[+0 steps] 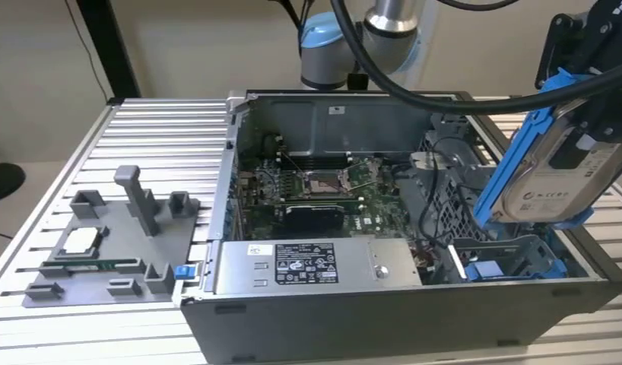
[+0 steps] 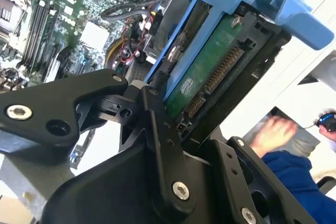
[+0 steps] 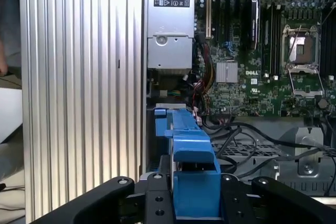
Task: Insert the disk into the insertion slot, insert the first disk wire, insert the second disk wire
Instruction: 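Insert the disk into the insertion slot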
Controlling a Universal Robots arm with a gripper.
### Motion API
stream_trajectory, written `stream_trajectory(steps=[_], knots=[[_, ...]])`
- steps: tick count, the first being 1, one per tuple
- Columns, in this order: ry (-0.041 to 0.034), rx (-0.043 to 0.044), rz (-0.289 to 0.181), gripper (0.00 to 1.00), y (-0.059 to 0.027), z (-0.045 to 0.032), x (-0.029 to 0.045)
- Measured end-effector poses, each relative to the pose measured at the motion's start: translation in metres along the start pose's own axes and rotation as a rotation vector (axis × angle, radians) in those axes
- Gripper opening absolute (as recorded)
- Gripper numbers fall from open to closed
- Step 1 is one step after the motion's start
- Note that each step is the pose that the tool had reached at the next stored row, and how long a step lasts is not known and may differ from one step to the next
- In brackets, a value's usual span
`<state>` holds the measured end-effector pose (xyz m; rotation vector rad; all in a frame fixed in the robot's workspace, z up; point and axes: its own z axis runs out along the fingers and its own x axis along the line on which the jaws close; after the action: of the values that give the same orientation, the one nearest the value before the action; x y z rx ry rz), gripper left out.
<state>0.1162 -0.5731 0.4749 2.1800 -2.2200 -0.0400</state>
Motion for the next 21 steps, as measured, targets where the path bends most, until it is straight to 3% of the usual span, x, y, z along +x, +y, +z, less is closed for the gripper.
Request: stream_trajectory(steps=[21], knots=[[0.0, 0.0, 0.0, 0.0, -0.0004, 0.0094, 0.0]])
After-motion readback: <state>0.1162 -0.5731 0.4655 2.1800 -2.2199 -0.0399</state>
